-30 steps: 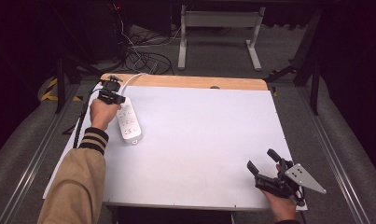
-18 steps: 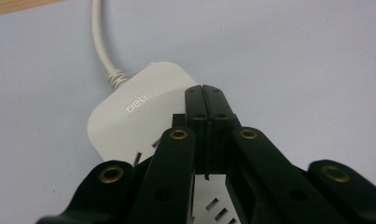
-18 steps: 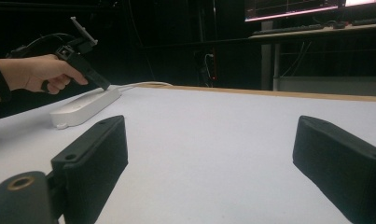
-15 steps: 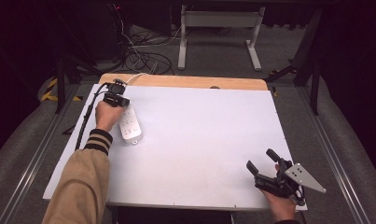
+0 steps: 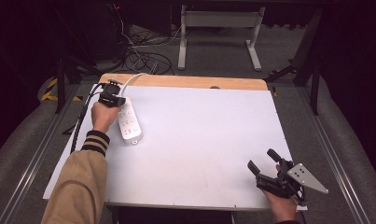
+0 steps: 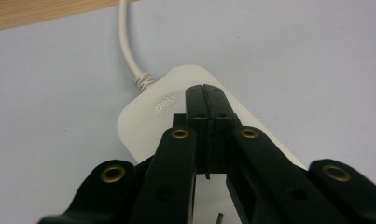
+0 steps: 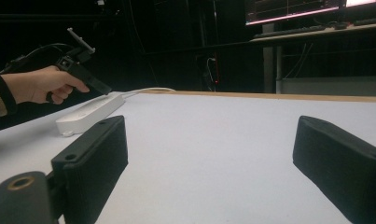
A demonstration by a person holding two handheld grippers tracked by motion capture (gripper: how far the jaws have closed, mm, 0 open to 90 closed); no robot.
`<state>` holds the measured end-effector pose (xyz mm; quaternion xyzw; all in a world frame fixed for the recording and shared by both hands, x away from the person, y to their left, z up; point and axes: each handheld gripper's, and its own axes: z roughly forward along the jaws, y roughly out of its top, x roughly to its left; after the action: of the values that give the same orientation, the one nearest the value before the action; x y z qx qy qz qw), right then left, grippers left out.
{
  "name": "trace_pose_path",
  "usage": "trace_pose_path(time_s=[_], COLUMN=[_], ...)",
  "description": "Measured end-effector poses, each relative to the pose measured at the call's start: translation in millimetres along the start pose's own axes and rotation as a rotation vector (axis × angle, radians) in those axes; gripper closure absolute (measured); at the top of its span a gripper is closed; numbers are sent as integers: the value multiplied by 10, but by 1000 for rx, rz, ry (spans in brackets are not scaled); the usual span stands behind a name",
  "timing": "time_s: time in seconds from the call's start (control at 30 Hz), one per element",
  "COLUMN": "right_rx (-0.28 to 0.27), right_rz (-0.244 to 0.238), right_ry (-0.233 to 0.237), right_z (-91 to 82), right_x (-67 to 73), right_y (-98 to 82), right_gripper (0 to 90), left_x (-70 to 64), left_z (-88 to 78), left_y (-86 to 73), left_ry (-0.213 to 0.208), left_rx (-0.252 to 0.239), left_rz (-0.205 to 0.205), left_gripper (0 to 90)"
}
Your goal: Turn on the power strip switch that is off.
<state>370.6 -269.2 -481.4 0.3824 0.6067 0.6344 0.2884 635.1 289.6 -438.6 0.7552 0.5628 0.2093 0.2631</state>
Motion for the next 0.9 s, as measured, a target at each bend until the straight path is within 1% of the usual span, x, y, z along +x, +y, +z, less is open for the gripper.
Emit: trace_pose_path(time_s=[0.03, 0.07, 0.13, 0.23, 0.27, 0.4, 0.47, 0.5, 0.6, 0.67, 0.73, 0.83, 0.9], right_rx=[-1, -2, -4, 2, 2, 1, 2, 2, 3, 3, 4, 4, 2], right_rz=[2, 4, 5, 1, -1, -5, -4, -3, -2, -4, -2, -3, -3], right_ry=[0, 0, -1, -1, 0, -3, 0, 1, 1, 0, 2, 0, -1], right_z=[-2, -3, -2, 11, 15, 16, 17, 18, 17, 17, 18, 11, 5], right_x=[-1, -2, -3, 1, 2, -4, -1, 1, 2, 1, 4, 1, -4], right_y=[3, 4, 6, 4, 3, 6, 4, 4, 5, 3, 2, 2, 4], right_gripper=[108, 107, 108, 108, 108, 107, 107, 108, 107, 107, 108, 107, 107], left_x=[-14, -31, -46, -40, -35, -36, -44, -44, -46, -48, -46, -53, -63], left_z=[1, -3, -2, 17, 28, 35, 40, 41, 42, 43, 48, 55, 60], left_y=[-6, -3, 3, -10, -18, -22, -22, -19, -17, -20, -21, -19, -22], left_ry=[-4, -8, -8, -11, -18, -13, -12, -10, -7, -6, -6, -12, -8], left_rx=[-6, -5, -8, 4, 7, 5, 1, 0, -2, -2, -7, -18, -22], left_rz=[-2, 14, 19, 15, 15, 21, 15, 22, 26, 14, 10, 29, 25], left_gripper=[900, 900, 900, 900, 900, 900, 900, 900, 900, 900, 900, 900, 900])
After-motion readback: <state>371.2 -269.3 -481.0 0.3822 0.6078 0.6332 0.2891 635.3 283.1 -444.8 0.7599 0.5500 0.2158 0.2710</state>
